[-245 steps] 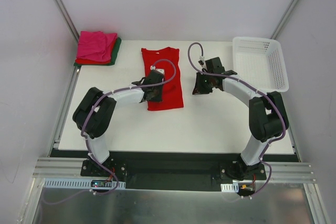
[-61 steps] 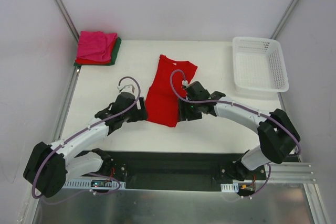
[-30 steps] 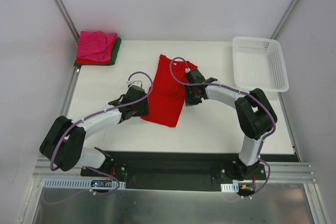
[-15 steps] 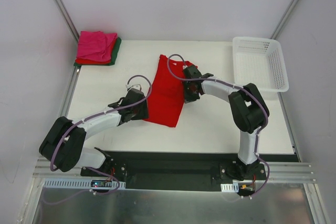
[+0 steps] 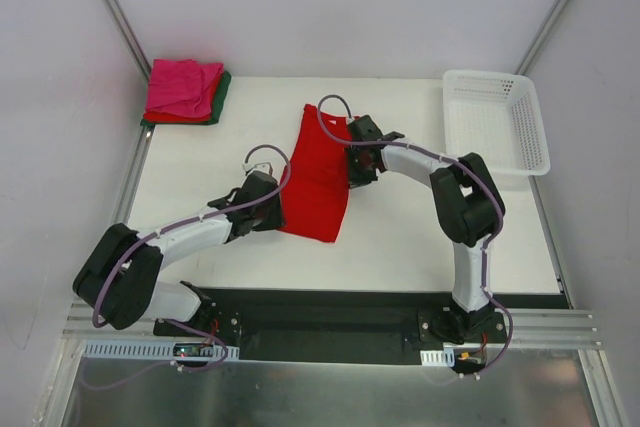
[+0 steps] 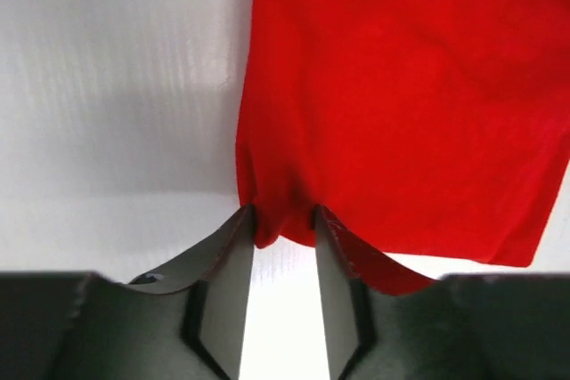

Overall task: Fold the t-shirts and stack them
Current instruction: Fold the folded rectangular tshirt in 1/3 of the way

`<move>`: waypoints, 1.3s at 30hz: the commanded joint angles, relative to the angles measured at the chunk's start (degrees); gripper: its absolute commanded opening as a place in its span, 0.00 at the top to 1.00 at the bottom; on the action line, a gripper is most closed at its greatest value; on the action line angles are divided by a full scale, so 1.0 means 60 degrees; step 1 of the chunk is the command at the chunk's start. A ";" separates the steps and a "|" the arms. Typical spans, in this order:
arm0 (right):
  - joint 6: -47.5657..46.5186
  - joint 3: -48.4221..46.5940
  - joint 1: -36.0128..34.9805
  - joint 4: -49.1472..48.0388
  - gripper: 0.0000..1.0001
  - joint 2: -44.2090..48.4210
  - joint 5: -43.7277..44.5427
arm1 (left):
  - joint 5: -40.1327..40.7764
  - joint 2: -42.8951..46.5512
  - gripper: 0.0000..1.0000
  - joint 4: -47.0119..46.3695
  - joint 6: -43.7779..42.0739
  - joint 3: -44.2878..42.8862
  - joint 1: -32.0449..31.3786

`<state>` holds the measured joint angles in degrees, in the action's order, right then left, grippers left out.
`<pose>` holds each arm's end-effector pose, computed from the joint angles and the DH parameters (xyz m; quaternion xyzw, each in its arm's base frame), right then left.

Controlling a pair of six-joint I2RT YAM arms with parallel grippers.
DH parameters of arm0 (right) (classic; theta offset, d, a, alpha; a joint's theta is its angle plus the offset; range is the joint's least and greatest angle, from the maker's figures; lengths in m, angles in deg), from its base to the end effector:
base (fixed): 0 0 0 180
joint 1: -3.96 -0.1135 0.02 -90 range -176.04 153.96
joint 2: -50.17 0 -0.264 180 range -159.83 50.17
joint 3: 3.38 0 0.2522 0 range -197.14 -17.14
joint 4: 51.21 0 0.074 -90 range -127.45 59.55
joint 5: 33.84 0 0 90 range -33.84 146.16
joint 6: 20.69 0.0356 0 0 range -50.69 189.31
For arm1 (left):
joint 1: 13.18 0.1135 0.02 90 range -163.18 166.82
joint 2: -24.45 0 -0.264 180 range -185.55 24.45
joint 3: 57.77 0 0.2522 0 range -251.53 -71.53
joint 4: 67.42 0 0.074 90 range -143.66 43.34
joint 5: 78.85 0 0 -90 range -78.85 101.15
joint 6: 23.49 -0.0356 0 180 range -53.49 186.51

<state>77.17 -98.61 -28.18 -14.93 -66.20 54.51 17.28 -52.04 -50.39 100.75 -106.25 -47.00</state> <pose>0.3648 0.2304 0.1667 -0.2058 0.9374 0.1089 0.2588 0.2167 -0.1406 0.1743 -0.0238 0.9226 -0.1727 0.3441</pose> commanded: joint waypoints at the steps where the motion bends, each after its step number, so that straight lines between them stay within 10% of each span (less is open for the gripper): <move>1: -0.0284 -0.0044 0.0156 0.0113 0.99 -0.0497 -0.0018 | -0.0070 -0.0346 0.76 -0.0515 0.0255 -0.0189 -0.0266; 5: -0.0343 -0.0001 0.0186 0.0143 0.99 -0.0438 0.0011 | -0.0099 -0.1005 0.90 -0.0515 0.0255 -0.0453 -0.0471; 26: -0.0533 -0.0352 0.0347 0.0333 0.99 -0.0672 0.0055 | -0.0333 -0.0626 0.92 -0.0735 0.0973 -0.0029 -0.1364; 29: -0.0562 -0.0337 0.0347 0.0435 0.98 -0.0512 0.0376 | -0.0362 -0.0436 0.80 -0.0633 0.1017 0.0030 -0.1423; 33: -0.0592 -0.0031 0.0362 0.0582 0.78 0.0059 0.1370 | -0.0261 0.0425 0.30 -0.0107 0.1090 0.0249 -0.1467; 37: -0.0709 0.0350 0.0362 0.0728 0.63 0.0791 0.2192 | 0.0192 0.1319 0.01 0.0697 0.1061 0.0308 -0.1482; 39: -0.0709 0.0702 0.0362 0.0728 0.61 0.1333 0.2529 | 0.0340 0.1701 0.01 0.1006 0.1017 0.0293 -0.1482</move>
<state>74.31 -97.58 -26.60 -14.49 -64.72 61.33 16.34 -47.21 -50.07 106.73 -104.70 -55.57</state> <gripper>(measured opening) 0.373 0.977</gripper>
